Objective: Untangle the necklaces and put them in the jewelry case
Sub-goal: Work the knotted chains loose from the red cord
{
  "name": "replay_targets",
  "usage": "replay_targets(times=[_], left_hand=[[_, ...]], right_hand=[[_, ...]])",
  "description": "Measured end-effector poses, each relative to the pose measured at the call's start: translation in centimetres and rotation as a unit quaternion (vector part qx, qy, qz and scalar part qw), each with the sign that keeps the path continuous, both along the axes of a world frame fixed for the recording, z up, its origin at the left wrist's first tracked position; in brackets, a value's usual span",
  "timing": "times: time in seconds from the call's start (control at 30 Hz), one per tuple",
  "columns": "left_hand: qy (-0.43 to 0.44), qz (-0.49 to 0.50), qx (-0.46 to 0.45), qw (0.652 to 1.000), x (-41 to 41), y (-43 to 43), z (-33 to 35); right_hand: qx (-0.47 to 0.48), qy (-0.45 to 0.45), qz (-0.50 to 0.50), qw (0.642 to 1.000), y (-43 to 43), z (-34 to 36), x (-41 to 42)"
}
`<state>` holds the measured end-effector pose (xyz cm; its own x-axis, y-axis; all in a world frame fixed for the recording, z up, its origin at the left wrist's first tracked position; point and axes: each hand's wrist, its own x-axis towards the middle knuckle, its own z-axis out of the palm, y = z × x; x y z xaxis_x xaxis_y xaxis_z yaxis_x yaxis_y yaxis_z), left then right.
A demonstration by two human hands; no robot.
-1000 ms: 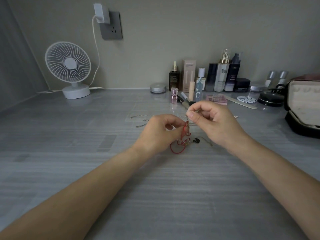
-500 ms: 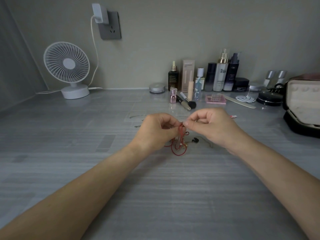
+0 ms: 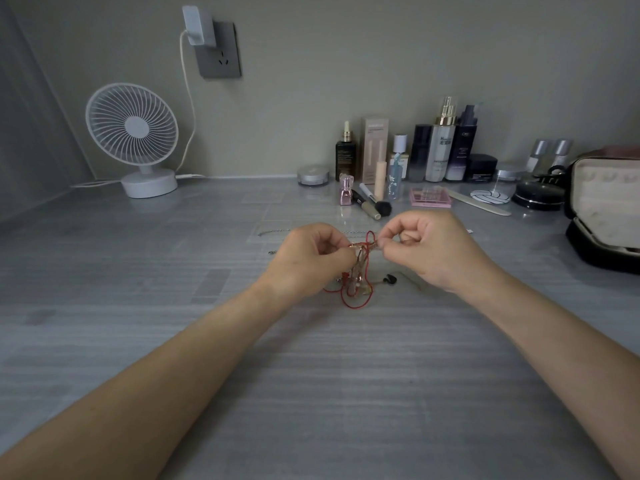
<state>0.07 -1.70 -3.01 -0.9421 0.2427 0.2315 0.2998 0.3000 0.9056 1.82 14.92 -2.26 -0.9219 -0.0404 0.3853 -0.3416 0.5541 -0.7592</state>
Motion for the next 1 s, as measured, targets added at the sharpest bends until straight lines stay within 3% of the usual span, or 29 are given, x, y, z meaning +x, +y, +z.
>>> replay_targets(times=[0.37,0.5,0.63,0.73,1.0], left_hand=[[-0.048,0.038,-0.002,0.998,-0.6,-0.7,0.1],[-0.061,0.047,-0.018,0.997,-0.8,-0.7,0.0],[0.017,0.067,-0.031,0.997,-0.3,-0.7,0.1],[0.091,0.024,-0.032,0.995,0.7,-0.1,0.4],[0.102,-0.002,-0.034,0.994,0.7,0.4,-0.1]], right_hand=[[-0.070,0.043,-0.002,0.997,0.3,0.9,0.4],[-0.122,0.016,0.021,0.992,0.4,1.0,0.4],[-0.141,-0.017,0.046,0.989,0.2,0.6,0.2],[-0.134,-0.037,0.063,0.988,-0.4,0.3,0.2],[-0.128,-0.044,0.078,0.988,-0.5,0.4,0.3]])
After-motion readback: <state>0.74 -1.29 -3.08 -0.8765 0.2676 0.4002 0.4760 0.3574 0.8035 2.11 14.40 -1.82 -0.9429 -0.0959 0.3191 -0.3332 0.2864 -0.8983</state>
